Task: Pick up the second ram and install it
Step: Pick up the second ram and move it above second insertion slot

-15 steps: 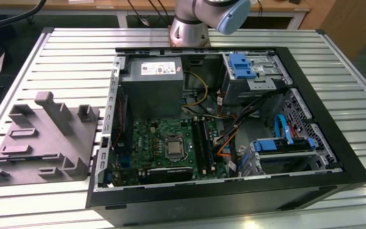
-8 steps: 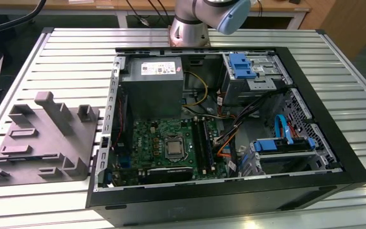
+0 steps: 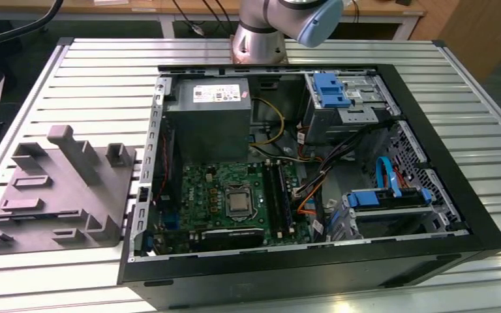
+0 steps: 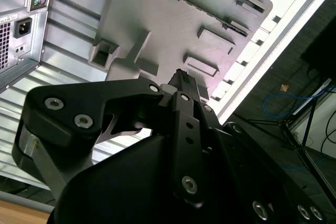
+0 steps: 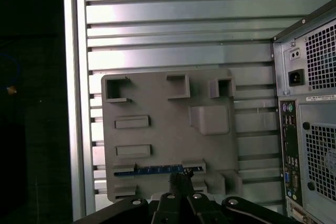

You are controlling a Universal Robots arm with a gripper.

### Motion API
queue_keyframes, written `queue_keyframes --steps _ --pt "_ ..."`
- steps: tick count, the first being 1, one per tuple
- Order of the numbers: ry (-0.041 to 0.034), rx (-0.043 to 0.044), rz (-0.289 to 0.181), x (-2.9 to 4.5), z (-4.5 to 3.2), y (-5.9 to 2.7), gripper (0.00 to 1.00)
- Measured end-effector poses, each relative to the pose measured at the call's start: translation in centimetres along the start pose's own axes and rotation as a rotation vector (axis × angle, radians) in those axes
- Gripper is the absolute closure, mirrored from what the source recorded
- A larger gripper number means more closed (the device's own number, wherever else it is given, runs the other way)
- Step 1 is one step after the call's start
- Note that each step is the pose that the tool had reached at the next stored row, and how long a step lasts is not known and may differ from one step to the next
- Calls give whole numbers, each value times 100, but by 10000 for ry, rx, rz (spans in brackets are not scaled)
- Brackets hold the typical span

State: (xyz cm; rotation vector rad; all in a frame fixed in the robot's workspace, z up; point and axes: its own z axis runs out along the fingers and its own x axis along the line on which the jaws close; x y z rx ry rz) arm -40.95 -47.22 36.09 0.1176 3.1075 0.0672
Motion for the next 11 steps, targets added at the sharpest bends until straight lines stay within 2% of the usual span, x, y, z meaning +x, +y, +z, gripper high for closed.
queue_keyframes --steps 5,11 --pt "6 -4 -130 1 1 0 90" --pt "45 -16 -1059 3 5 0 90"
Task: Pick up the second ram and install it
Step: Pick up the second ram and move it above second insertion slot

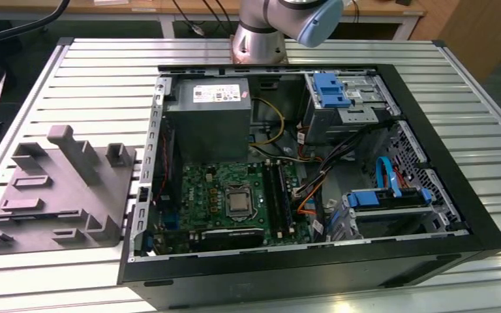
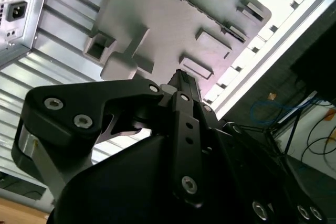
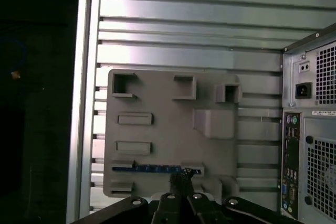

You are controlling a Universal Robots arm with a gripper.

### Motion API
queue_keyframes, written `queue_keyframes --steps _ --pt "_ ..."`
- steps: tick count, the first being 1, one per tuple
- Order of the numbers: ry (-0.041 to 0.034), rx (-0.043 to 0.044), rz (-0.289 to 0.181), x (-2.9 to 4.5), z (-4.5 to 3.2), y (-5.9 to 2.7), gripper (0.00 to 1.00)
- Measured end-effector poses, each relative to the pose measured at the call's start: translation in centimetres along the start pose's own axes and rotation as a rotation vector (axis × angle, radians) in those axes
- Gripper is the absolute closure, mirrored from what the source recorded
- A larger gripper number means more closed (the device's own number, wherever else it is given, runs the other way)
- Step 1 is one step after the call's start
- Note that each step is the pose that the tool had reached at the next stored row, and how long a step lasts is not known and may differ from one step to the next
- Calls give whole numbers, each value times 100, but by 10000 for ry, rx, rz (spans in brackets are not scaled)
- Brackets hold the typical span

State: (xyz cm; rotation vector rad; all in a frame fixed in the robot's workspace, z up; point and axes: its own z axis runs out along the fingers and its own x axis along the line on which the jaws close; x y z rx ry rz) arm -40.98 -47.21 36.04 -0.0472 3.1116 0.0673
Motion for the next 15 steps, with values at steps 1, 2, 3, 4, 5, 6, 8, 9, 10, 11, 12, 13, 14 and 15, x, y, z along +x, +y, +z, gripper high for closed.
queue_keyframes --steps 1,2,3,4,5,6,8,9,10,11,12,13,14,15 --pt "8 2 -171 0 2 0 90" --pt "19 7 -341 0 4 0 90" --pt "31 13 -510 0 6 0 90" --pt "49 20 -692 0 8 0 90" --pt "68 26 -856 0 11 -1 90" --pt "87 32 -1019 1 15 -1 90" --pt "129 40 -1336 1 22 -1 90" --pt "151 42 -1494 1 26 -1 90" --pt "172 41 -1653 1 30 -2 90" --pt "199 40 -1818 1 35 -2 90" --pt "223 39 -1965 1 39 -2 90" --pt "245 37 -2117 1 44 -2 90" --pt "262 34 -2281 1 48 -2 90" --pt "275 32 -2452 1 52 -2 90"
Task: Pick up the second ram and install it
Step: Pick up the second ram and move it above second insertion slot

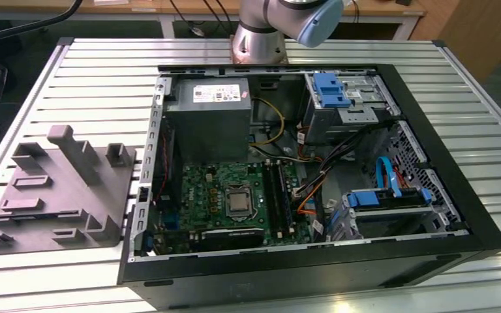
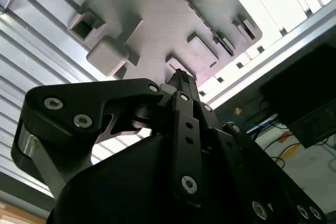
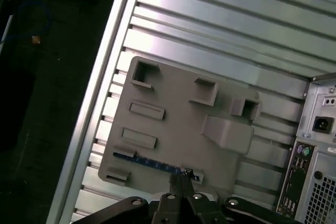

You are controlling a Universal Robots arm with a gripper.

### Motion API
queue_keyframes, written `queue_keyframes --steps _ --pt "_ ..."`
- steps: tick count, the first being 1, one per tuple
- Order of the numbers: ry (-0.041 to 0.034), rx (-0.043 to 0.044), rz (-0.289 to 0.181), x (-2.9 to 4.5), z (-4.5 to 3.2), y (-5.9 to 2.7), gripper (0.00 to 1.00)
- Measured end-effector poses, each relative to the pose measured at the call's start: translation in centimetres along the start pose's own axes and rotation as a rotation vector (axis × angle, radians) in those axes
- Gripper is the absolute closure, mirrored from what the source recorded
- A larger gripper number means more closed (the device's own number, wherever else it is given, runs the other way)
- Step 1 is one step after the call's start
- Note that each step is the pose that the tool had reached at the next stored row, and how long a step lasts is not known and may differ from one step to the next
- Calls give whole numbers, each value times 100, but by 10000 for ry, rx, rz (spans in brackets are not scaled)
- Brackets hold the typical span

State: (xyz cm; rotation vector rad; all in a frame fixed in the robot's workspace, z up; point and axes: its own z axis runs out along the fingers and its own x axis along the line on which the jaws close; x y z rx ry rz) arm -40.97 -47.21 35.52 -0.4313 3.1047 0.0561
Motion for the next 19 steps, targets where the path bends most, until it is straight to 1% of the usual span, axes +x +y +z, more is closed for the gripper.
queue_keyframes --steps 5,19 --pt "48 -11 -874 0 19 -1 90" --pt "149 -11 -3185 1 55 -2 90"
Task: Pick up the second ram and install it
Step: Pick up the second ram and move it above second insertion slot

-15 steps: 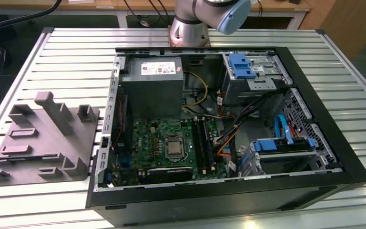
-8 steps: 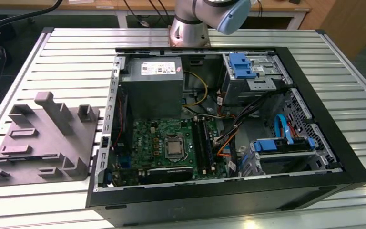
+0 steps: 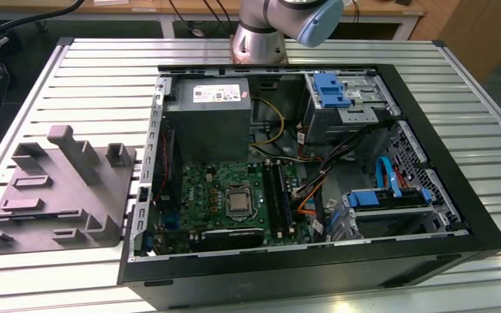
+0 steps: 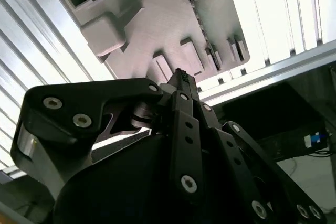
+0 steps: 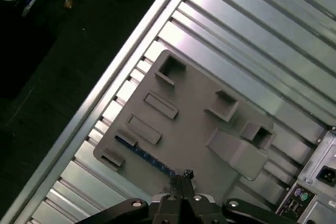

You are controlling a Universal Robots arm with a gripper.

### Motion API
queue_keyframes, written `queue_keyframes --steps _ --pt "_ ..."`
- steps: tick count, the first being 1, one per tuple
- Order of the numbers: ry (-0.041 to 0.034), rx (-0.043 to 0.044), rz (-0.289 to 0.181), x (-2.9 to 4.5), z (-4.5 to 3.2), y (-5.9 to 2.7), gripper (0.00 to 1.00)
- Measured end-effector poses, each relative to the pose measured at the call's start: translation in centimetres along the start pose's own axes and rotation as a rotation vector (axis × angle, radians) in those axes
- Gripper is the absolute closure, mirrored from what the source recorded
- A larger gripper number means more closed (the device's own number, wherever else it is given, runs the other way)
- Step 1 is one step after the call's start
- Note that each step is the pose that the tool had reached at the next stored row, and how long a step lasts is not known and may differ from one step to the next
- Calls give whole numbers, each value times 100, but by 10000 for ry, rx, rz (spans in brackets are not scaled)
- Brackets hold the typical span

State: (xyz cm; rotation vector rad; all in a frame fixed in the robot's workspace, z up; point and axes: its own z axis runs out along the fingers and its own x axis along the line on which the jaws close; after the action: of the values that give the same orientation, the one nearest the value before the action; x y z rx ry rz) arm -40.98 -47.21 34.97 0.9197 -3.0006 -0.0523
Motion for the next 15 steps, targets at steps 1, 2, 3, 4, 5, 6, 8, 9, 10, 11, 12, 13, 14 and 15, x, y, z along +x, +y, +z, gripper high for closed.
queue_keyframes --steps 1,2,3,4,5,6,8,9,10,11,12,13,14,15 --pt "8 0 -187 0 3 0 90" --pt "15 -1 -358 0 5 0 90" --pt "22 -1 -528 0 8 0 90" --pt "29 -1 -701 0 11 0 90" --pt "37 -2 -877 0 13 0 90" --pt "45 -2 -1054 0 16 -1 90" --pt "67 -1 -1586 0 24 -1 90" --pt "75 -1 -1755 0 26 -1 90" --pt "83 1 -1921 0 28 -2 90" --pt "90 2 -2088 0 31 -2 90" --pt "99 3 -2254 0 33 -2 90" --pt "105 4 -2422 0 35 -1 90" --pt "112 5 -2591 0 38 -1 90" --pt "120 5 -2773 0 41 -2 90"
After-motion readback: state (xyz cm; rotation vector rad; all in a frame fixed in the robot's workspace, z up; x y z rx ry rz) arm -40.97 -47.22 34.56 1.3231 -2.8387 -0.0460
